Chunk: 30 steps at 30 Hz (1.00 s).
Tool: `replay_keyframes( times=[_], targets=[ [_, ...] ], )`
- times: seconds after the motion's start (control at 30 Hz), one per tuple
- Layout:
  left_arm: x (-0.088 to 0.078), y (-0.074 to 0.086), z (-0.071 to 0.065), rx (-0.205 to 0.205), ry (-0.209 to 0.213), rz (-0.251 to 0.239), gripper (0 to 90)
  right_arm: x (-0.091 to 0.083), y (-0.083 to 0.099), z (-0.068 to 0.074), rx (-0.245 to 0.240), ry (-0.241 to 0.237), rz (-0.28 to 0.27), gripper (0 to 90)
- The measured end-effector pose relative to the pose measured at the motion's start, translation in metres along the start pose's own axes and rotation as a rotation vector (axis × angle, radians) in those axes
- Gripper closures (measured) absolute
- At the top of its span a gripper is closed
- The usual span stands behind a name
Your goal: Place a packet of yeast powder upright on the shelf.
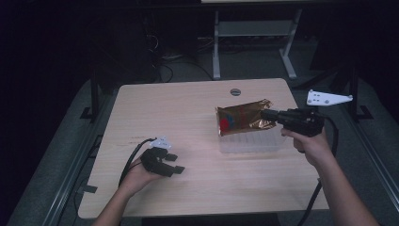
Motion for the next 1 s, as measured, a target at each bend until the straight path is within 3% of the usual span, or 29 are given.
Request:
replay_keyframes(
  times=[0.23,0.47,1.0],
  targets=[
    [-0.001,-0.001,0.001,0.011,-0.014,-0.009,32.1,-0.015,-0.001,-0.02,0.011,0.069,-0.023,90.0],
    [0.0,-0.001,0.001,0.014,-0.018,-0.014,29.4,-0.024,0.007,-0.032,0.034,0.116,-0.006,90.0],
    [0.0,-0.002,0.001,0.012,-0.016,-0.026,29.4,-0.012,0.028,-0.037,0.066,0.117,0.034,90.0]
  ],
)
Point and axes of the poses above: each handheld gripper's, and its own axes: x roughly forward along the jaws, y roughly out of its underside, z roughly to its left, the point moved 8 cm from there along x, roughly forward along the jaws, and after that the axes turned 4 degrees about -y, right-handed, at the moved point
